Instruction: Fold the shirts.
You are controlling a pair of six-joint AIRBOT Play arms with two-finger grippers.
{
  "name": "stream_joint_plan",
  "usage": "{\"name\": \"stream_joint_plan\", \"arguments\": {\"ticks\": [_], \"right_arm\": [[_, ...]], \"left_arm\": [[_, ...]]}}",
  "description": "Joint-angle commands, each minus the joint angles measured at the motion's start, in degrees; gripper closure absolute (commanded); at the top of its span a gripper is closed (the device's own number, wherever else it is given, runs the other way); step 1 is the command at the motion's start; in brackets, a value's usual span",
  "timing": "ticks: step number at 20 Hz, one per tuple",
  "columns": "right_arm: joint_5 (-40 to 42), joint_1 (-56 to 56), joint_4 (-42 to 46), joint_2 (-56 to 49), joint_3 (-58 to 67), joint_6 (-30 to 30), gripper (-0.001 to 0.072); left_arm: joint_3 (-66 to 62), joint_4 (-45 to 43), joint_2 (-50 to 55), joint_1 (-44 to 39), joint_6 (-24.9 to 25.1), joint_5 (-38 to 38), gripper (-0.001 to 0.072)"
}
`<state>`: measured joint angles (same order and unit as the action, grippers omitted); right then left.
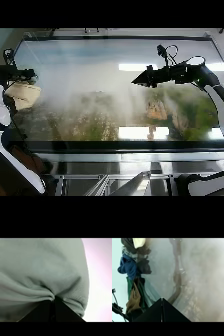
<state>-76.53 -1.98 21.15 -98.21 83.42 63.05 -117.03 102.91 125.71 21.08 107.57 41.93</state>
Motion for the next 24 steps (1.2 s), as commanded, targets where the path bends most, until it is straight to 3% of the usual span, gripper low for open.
{"name": "stream_joint_plan", "arguments": {"ticks": [1, 4, 6, 9, 12, 14, 17, 19, 20, 21, 22, 24], "right_arm": [[-0.9, 0.0, 0.0, 0.0, 0.0, -0.1, 0.0689], [-0.9, 0.0, 0.0, 0.0, 0.0, -0.2, 0.0689], [-0.9, 0.0, 0.0, 0.0, 0.0, -0.2, 0.0689], [-0.9, 0.0, 0.0, 0.0, 0.0, -0.2, 0.0689], [-1.6, 0.2, -0.3, 0.0, 0.0, -0.2, 0.0689], [-4.5, 0.8, -0.7, 0.0, 0.0, -0.2, 0.069], [-10.1, 1.7, -0.7, 0.0, 0.0, -0.2, 0.0689], [-12.8, 2.4, -1.2, 0.0, 0.0, -0.2, 0.0689], [-13.8, 3.3, -2.6, 0.0, 0.0, 0.1, 0.0689], [-14.7, 4.6, -4.1, 0.1, 0.0, 0.7, 0.0688], [-15.7, 6.7, -5.4, 0.4, 0.0, 1.2, 0.0688], [-17.2, 12.0, -5.2, 1.5, 0.0, 1.3, 0.0684]], "left_arm": [[0.0, 0.3, -2.4, -1.8, 0.3, -0.7, 0.0697], [0.0, 3.1, -9.4, -4.5, 3.0, 5.0, 0.0696], [0.0, 14.5, -15.7, -6.9, 10.3, 12.7, 0.0696], [0.0, 29.2, -26.9, -12.1, 14.0, 21.3, 0.0695], [0.0, 28.8, -35.4, -18.7, 13.9, 21.9, 0.0694], [0.0, 28.8, -39.0, -23.1, 13.7, 27.2, 0.0693], [0.4, 28.6, -40.0, -29.3, 9.6, 35.5, 0.069], [4.5, 28.6, -39.9, -31.9, 7.8, 35.8, 0.0685], [7.4, 28.4, -39.9, -32.5, 7.8, 35.5, 0.0615], [10.2, 27.6, -39.9, -32.8, 7.8, 35.0, 0.0427], [13.0, 26.2, -39.9, -32.7, 6.9, 35.1, 0.0338], [17.9, 24.0, -39.9, -31.2, 6.3, 35.8, 0.0336]]}}
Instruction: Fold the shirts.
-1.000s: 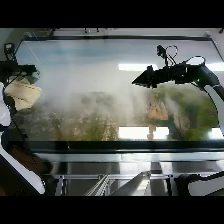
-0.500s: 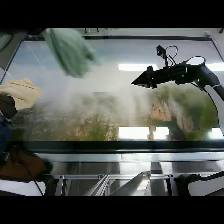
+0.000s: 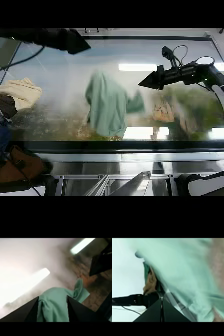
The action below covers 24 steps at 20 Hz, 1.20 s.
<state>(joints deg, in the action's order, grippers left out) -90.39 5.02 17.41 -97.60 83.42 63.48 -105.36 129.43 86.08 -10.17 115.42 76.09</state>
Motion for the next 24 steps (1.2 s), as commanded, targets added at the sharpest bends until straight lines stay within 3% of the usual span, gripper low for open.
{"name": "stream_joint_plan", "arguments": {"ticks": [1, 2, 3, 4, 5, 9, 12, 14, 15, 16, 19, 24], "right_arm": [[-4.1, 7.5, -1.4, 1.3, -0.1, 0.8, 0.0683], [-5.1, 9.8, -1.4, 1.8, -0.2, 0.8, 0.0681], [-5.9, 11.4, -1.4, 2.7, -0.9, -0.1, 0.0625], [-6.2, 12.5, -1.4, 3.8, -2.0, -1.4, 0.048], [-6.1, 12.9, -1.6, 4.9, -3.4, -2.9, 0.0413], [-5.0, 9.4, -2.8, 5.2, -7.0, -5.7, 0.0414], [-4.6, 5.0, -2.7, 2.9, -7.1, -5.6, 0.0422], [-3.4, 3.6, -2.1, 1.4, -7.1, -5.7, 0.0681], [-1.2, 3.5, -0.8, 0.7, -7.1, -5.7, 0.0593], [1.3, 3.7, 0.3, 0.3, -7.1, -5.7, 0.0449], [5.4, 3.9, 2.2, 0.1, -7.1, -5.7, 0.0437], [4.0, 3.9, 1.9, 0.1, -7.1, -6.7, 0.0436]], "left_arm": [[8.4, -2.1, -0.3, 1.1, -1.6, 1.6, 0.0334], [10.3, -1.9, -0.3, 2.6, -2.1, 2.1, 0.0157], [12.0, -1.9, -0.3, 3.9, -4.2, 2.8, -0.0013], [13.4, -2.0, -0.3, 5.5, -5.7, 5.2, -0.0013], [15.3, -1.9, -0.3, 7.5, -7.3, 8.1, -0.0011], [28.4, -1.7, -0.8, 13.0, -13.0, 17.4, -0.0008], [42.2, -1.7, -3.7, 12.8, -13.0, 14.1, -0.0008], [50.4, -1.7, -6.1, 10.4, -13.0, 10.0, -0.0009], [53.9, -1.7, -6.8, 8.7, -13.1, 8.2, -0.0009], [56.7, -1.7, -7.1, 7.0, -13.5, 7.0, -0.0009], [63.0, -0.4, -7.1, 1.7, -14.1, 0.2, -0.0009], [65.5, 3.7, -7.1, -2.3, -14.0, -14.6, -0.0008]]}}
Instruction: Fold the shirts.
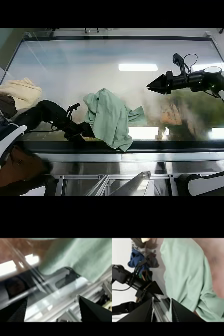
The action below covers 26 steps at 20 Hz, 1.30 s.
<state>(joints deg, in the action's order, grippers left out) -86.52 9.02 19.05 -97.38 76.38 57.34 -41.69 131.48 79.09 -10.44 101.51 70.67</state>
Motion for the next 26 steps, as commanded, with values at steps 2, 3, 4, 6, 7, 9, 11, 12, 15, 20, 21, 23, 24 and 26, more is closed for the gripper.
{"name": "stream_joint_plan", "arguments": {"ticks": [2, 3, 4, 6, 7, 9, 11, 12, 15, 20, 21, 23, 24, 26], "right_arm": [[-0.8, -0.1, 0.2, -0.1, 0.0, -0.6, 0.0436], [-1.0, -0.1, 0.3, -0.1, 0.0, -0.7, 0.0436], [-1.0, 0.0, 0.3, -0.1, 0.0, -1.2, 0.0437], [-0.9, 0.0, 0.3, -0.1, 0.0, -1.5, 0.0436], [-0.9, 0.0, 0.3, -0.1, 0.0, -1.7, 0.0436], [-0.7, 0.0, 0.7, -0.1, 0.0, -1.7, 0.0436], [2.0, 0.4, 4.8, -0.1, 0.0, -1.6, 0.0436], [4.2, 1.0, 8.5, -0.1, 0.0, -0.7, 0.0435], [7.8, 2.3, 20.2, -0.1, 0.0, 4.4, 0.0272], [10.1, -1.2, 28.8, -2.7, -1.9, 6.4, 0.0271], [10.1, -2.8, 28.0, -4.0, -1.9, 6.0, 0.0272], [10.1, -6.2, 27.1, -6.4, -1.9, 5.4, 0.0274], [10.0, -7.6, 26.5, -7.3, -1.9, 4.7, 0.0276], [10.1, -9.7, 21.4, -8.2, -1.9, 2.3, 0.028]], "left_arm": [[0.5, 1.6, -0.1, -1.3, 0.0, -13.9, -0.0007], [0.0, 1.7, -0.1, -1.0, 0.0, -15.7, -0.0003], [-0.5, 1.7, -0.1, -1.0, 0.0, -17.3, 0.0009], [-1.1, 1.8, -0.1, -1.5, 0.0, -19.0, 0.001], [-1.1, 1.8, -0.1, -2.2, 0.0, -19.4, 0.0011], [-1.1, 1.8, 0.8, -3.9, 0.0, -19.4, 0.0011], [-1.2, 2.3, 3.0, -6.4, 0.0, -18.8, 0.002], [-1.2, 2.7, 4.1, -7.7, 0.0, -18.7, 0.0183], [-2.6, 3.5, 5.9, -10.6, 1.5, -17.8, 0.0689], [-8.6, 3.3, 5.8, -10.0, 1.7, -13.8, 0.0688], [-9.8, 3.2, 5.8, -10.0, 1.5, -12.9, 0.0688], [-11.4, 3.3, 5.8, -10.0, 1.5, -12.0, 0.0689], [-11.8, 3.3, 5.8, -10.0, 1.4, -12.0, 0.0688], [-12.1, 3.4, 5.8, -10.0, 1.4, -12.1, 0.0688]]}}
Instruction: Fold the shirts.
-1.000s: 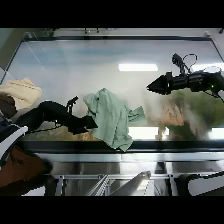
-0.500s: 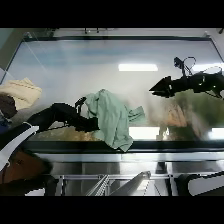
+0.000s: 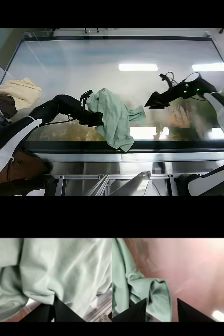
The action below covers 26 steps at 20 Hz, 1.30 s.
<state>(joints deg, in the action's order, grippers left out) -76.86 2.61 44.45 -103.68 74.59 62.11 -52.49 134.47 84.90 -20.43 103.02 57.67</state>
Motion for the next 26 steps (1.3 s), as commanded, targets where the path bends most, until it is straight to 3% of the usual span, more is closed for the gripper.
{"name": "stream_joint_plan", "arguments": {"ticks": [1, 3, 5, 8, 10, 12, 14, 17, 19, 23, 26], "right_arm": [[0.4, -3.7, -7.7, -2.0, -0.1, -3.8, 0.0288], [0.4, -4.0, -11.2, -2.0, 0.0, -5.2, 0.0448], [-0.9, -4.0, -11.5, -1.9, 0.1, -5.4, 0.0688], [-9.6, -2.3, -18.1, 1.3, 0.8, -10.1, 0.0691], [-13.9, 1.1, -29.6, 8.7, 1.6, -14.6, 0.0691], [-12.7, 6.6, -45.1, 20.9, 1.8, -21.1, 0.0691], [-2.7, 13.3, -53.1, 35.6, 1.9, -25.8, 0.069], [18.3, 18.8, -46.6, 54.4, 1.9, -27.9, 0.0691], [21.6, 18.0, -37.9, 60.7, 1.9, -25.8, 0.0691], [21.9, 16.2, -32.6, 64.3, 1.8, -24.8, 0.0691], [22.8, 15.3, -31.5, 61.4, 1.7, -24.0, 0.0691]], "left_arm": [[-1.3, 0.4, 0.0, 0.0, -0.1, 1.0, 0.0688], [-1.3, 0.3, 0.0, 0.2, -0.1, 1.0, 0.0688], [-1.4, 0.6, 0.0, 1.0, -0.1, 1.6, 0.0689], [-5.3, 0.7, -3.8, 5.4, 0.2, 10.7, 0.0689], [-13.0, 3.4, -11.6, 9.7, 1.6, 17.9, 0.0689], [-25.6, 7.9, -22.2, 15.7, 2.6, 20.7, 0.0689], [-39.9, 7.5, -31.0, 22.6, 2.5, 18.0, 0.0688], [-60.3, 7.5, -36.1, 38.8, 0.9, 15.0, 0.0688], [-66.1, 8.3, -35.4, 47.6, 0.7, 21.2, 0.0688], [-50.8, 9.0, -37.2, 43.8, -0.5, 21.7, 0.0688], [-38.1, 9.0, -36.3, 38.6, 0.1, 23.0, 0.0688]]}}
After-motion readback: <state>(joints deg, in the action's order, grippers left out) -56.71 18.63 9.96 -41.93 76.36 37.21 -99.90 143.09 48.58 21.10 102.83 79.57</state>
